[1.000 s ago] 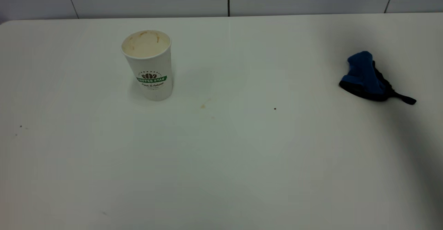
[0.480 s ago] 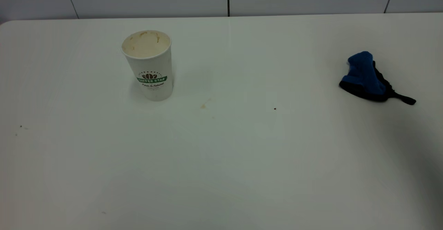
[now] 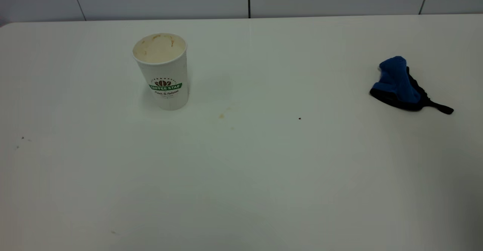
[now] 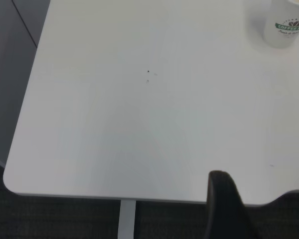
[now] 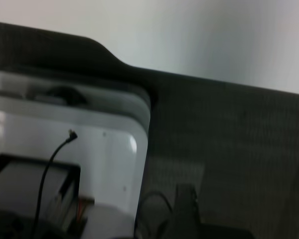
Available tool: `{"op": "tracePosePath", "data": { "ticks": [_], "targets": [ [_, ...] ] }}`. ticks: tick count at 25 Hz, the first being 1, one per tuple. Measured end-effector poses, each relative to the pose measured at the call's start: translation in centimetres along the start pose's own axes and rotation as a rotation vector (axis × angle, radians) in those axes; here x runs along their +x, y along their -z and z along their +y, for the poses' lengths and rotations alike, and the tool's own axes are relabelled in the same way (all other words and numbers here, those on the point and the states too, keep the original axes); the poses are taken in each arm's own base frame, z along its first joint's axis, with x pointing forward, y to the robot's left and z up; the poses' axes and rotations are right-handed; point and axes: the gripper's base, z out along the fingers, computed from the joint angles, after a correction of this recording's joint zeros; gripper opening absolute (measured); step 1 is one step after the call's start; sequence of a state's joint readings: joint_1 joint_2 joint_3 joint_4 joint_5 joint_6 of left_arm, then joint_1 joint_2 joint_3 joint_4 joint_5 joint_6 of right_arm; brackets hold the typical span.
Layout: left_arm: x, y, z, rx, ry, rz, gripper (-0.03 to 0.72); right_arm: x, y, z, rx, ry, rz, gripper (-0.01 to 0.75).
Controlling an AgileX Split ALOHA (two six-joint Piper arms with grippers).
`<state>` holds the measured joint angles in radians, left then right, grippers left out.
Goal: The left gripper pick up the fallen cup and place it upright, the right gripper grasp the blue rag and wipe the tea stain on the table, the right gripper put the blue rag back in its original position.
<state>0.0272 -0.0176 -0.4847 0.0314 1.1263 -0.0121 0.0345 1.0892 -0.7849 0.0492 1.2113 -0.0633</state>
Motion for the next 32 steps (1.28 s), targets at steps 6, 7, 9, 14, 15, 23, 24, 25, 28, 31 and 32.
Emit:
{"op": "tracePosePath", "data": {
  "ticks": [6, 7, 9, 14, 15, 23, 24, 25, 28, 31, 32],
  "targets": [
    [0.0, 0.0, 0.0, 0.0, 0.0, 0.0, 0.416, 8.8, 2.7, 0.3, 0.04, 0.025, -0.348, 0.684],
    [0.0, 0.0, 0.0, 0.0, 0.0, 0.0, 0.416, 10.0, 2.9, 0.4, 0.045, 0.018, -0.408, 0.682],
    [0.0, 0.0, 0.0, 0.0, 0.0, 0.0, 0.416, 11.9, 3.2, 0.4, 0.055, 0.0, -0.509, 0.678],
    [0.0, 0.0, 0.0, 0.0, 0.0, 0.0, 0.416, 14.7, 2.4, 0.3, 0.079, -0.046, -0.666, 0.668],
    [0.0, 0.0, 0.0, 0.0, 0.0, 0.0, 0.416, 14.9, 2.2, 0.3, 0.072, -0.052, -0.685, 0.667],
    [0.0, 0.0, 0.0, 0.0, 0.0, 0.0, 0.416, 16.4, 1.9, 0.6, 0.062, -0.048, -0.829, 0.645],
    [0.0, 0.0, 0.0, 0.0, 0.0, 0.0, 0.416, 16.6, 1.9, 0.6, 0.063, -0.047, -0.847, 0.643],
    [0.0, 0.0, 0.0, 0.0, 0.0, 0.0, 0.416, 16.9, 2.0, 0.6, 0.064, -0.045, -0.865, 0.64],
    [0.0, 0.0, 0.0, 0.0, 0.0, 0.0, 0.416, 17.1, 2.0, 0.7, 0.065, -0.044, -0.881, 0.63],
    [0.0, 0.0, 0.0, 0.0, 0.0, 0.0, 0.416, 17.1, 2.0, 0.7, 0.066, -0.044, -0.881, 0.603],
    [0.0, 0.0, 0.0, 0.0, 0.0, 0.0, 0.416, 17.1, 2.0, 0.7, 0.066, -0.044, -0.881, 0.587]
  ]
}}
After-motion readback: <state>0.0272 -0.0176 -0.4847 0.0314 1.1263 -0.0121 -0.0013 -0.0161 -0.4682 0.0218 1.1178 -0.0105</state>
